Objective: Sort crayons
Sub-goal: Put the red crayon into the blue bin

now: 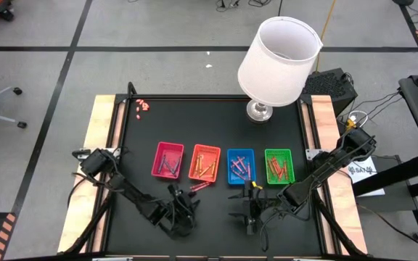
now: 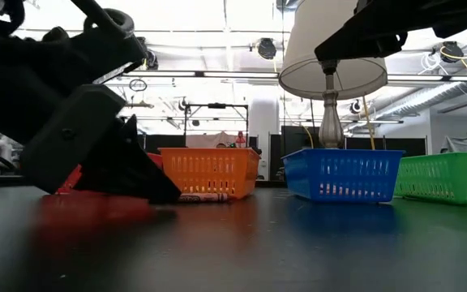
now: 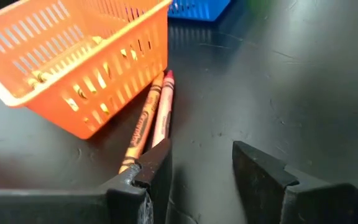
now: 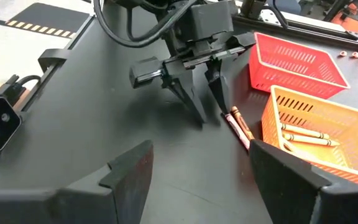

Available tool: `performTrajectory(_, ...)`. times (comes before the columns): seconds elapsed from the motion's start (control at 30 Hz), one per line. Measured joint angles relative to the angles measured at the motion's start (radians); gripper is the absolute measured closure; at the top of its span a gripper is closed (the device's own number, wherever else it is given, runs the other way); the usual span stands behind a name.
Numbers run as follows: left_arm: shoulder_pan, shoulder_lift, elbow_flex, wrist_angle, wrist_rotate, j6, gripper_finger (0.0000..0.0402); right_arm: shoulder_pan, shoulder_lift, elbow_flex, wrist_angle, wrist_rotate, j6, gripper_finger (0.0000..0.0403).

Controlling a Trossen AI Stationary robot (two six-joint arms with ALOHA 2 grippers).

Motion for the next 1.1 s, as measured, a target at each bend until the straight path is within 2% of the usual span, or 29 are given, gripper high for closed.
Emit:
performTrajectory(0.17,0.025,0.0,0.0,-0.002,0.003,0.003,0.0236,0.0,0.0,0.0,0.001,0.0,0.0,0.0154)
performTrajectory(0.4,0.068,0.0,0.002,-0.005,0.094,0.003,0.0236,0.0,0.0,0.0,0.001,0.0,0.0,0.0154)
performTrajectory(0.77,0.071,0.001,0.002,0.011,0.147,0.009,0.0238,0.0,0.0,0.0,-0.002,0.0,0.0,0.0154)
performTrajectory(0.9,0.066,0.002,0.002,0.029,0.165,0.056,0.0266,0.0,0.0,0.0,-0.002,0.0,0.0,0.0154)
performTrajectory(1.1,0.067,0.003,0.002,0.038,0.197,0.081,0.0349,0.0,0.0,0.0,-0.002,0.0,0.0,0.0154)
